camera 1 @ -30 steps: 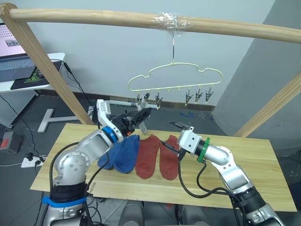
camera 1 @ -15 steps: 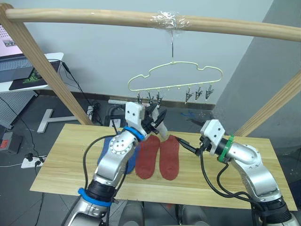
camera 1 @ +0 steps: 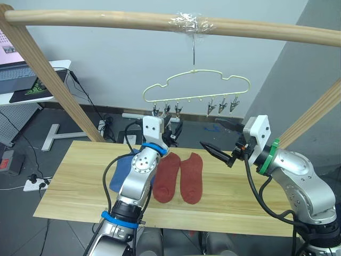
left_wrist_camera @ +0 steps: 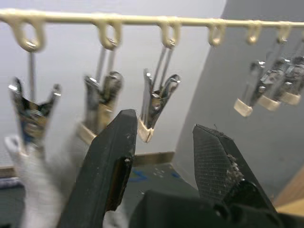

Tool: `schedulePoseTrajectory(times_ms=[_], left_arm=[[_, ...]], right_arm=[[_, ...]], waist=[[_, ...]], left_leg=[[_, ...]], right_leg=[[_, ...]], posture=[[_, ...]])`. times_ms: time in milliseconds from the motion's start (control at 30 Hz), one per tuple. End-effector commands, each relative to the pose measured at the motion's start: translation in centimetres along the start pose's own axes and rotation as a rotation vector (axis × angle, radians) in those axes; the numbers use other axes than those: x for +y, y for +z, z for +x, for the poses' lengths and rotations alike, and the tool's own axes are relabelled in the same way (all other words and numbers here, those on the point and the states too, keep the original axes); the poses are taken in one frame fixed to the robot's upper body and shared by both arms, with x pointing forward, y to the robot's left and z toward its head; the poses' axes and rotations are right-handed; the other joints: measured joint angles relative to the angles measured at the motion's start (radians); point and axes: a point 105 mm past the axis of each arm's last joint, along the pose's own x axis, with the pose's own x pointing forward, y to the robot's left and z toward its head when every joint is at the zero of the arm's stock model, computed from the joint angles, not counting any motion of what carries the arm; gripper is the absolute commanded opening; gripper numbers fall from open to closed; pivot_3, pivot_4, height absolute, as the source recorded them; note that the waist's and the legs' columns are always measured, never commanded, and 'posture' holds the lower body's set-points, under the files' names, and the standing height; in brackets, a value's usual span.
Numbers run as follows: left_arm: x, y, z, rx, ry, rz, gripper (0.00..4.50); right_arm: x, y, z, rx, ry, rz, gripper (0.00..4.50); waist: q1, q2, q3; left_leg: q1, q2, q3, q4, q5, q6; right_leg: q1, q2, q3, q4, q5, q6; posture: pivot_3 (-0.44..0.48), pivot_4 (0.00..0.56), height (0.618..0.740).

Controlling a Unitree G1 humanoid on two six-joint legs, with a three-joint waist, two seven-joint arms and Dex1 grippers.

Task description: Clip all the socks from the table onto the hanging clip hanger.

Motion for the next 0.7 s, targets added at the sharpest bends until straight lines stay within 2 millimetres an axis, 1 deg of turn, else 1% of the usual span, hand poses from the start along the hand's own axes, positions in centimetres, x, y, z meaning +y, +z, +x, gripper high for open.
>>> schedulePoseTrajectory(times_ms=[33, 200, 333, 400, 700], left_arm=[[-0.3, 1.3, 0.8, -0.06, -0.01, 0.001, 2.19], [-0.4, 1.3, 1.7, -0.066, -0.013, -0.004, 2.19], [-1.3, 1.9, 2.4, -0.091, -0.031, -0.023, 2.19], [-1.4, 1.9, 2.5, -0.096, -0.031, -0.023, 2.19], [-1.1, 2.5, 3.0, -0.113, 0.001, 0.005, 2.19]], right_arm=[[-0.1, 2.0, 0.1, -0.063, -0.011, -0.026, 4.5], [-0.3, 2.4, 0.3, -0.077, -0.031, -0.022, 4.5], [-0.6, 2.4, 0.1, -0.067, -0.046, -0.033, 4.5], [-0.6, 2.5, 0.1, -0.066, -0.05, -0.035, 4.5], [-0.8, 2.5, 0.2, -0.068, -0.058, -0.033, 4.5]], waist=[[-0.001, 0.0, 0.0], [-0.004, 0.0, 0.0], [-0.006, 0.0, 0.0], [-0.006, 0.0, 0.0], [-0.008, 0.0, -0.001]], left_leg=[[0.0, 0.0, 0.0, 0.0, 0.0, 0.0], [0.0, 0.0, 0.0, 0.0, 0.0, 0.0], [0.0, 0.0, 0.0, 0.0, 0.0, 0.0], [0.0, 0.0, 0.0, 0.0, 0.0, 0.0], [0.0, 0.0, 0.0, 0.0, 0.0, 0.0]], right_leg=[[0.0, 0.0, 0.0, 0.0, 0.0, 0.0], [0.0, 0.0, 0.0, 0.0, 0.0, 0.0], [0.0, 0.0, 0.0, 0.0, 0.0, 0.0], [0.0, 0.0, 0.0, 0.0, 0.0, 0.0], [0.0, 0.0, 0.0, 0.001, 0.0, 0.0]], posture=[[0.05, 0.145, 0.74], [0.044, 0.14, 0.74], [0.034, 0.132, 0.74], [0.032, 0.129, 0.74], [0.031, 0.133, 0.74]])
